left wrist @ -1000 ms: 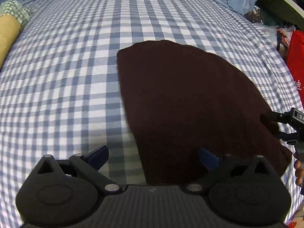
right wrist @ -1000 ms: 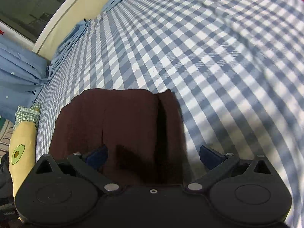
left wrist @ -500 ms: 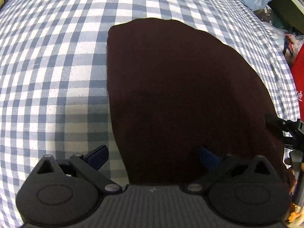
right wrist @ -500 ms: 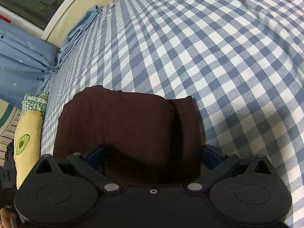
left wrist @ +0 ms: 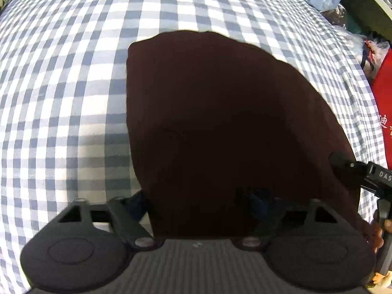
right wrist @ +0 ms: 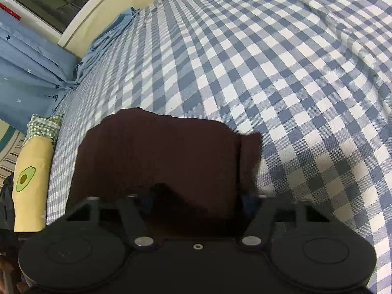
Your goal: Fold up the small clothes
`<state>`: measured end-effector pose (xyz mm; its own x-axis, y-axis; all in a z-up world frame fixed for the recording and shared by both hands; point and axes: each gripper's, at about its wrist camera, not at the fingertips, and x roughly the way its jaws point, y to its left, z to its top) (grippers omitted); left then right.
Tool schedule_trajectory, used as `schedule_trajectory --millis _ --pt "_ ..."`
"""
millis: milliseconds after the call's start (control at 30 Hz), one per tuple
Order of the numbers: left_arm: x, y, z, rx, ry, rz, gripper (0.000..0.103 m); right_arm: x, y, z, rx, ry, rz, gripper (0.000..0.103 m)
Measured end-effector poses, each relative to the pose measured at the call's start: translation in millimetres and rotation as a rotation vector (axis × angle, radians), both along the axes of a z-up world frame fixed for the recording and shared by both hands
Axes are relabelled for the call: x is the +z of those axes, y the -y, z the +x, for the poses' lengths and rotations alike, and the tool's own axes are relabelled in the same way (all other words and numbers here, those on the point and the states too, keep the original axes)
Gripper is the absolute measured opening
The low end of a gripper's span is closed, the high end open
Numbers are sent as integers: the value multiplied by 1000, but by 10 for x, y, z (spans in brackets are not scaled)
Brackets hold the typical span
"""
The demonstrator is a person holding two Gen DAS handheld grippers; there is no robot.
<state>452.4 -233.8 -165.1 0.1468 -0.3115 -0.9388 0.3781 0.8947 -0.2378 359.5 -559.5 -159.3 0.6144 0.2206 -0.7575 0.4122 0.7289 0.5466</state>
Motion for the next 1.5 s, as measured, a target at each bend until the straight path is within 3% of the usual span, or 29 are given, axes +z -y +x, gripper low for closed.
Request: schedule_trajectory --millis 133,233,433,667,800,967,1067,1267,1433,1500 --pt "77 37 27 24 21 0 43 159 -124 5 31 38 -46 18" --pt "208 61 20 21 58 -8 27 333 -234 22 59 82 -59 15" --pt "456 89 120 26 108 -18 23 627 -406 143 92 159 -61 14" --pt "714 67 454 90 184 -17 22 754 -392 514 73 222 32 13" --pt "718 46 635 126 207 -14 22 777 -346 706 101 248 21 12" --pt "432 100 776 162 155 34 25 553 -318 961 118 178 8 12" --pt "333 84 718 169 166 71 31 465 -315 990 124 152 -27 14" --pt "374 -10 641 197 190 115 47 408 -255 949 125 106 -82 42" --pt "565 -64 500 230 234 124 74 480 -295 838 131 101 -126 70" --pt "669 -102 424 235 266 128 79 564 -338 770 135 113 -144 75"
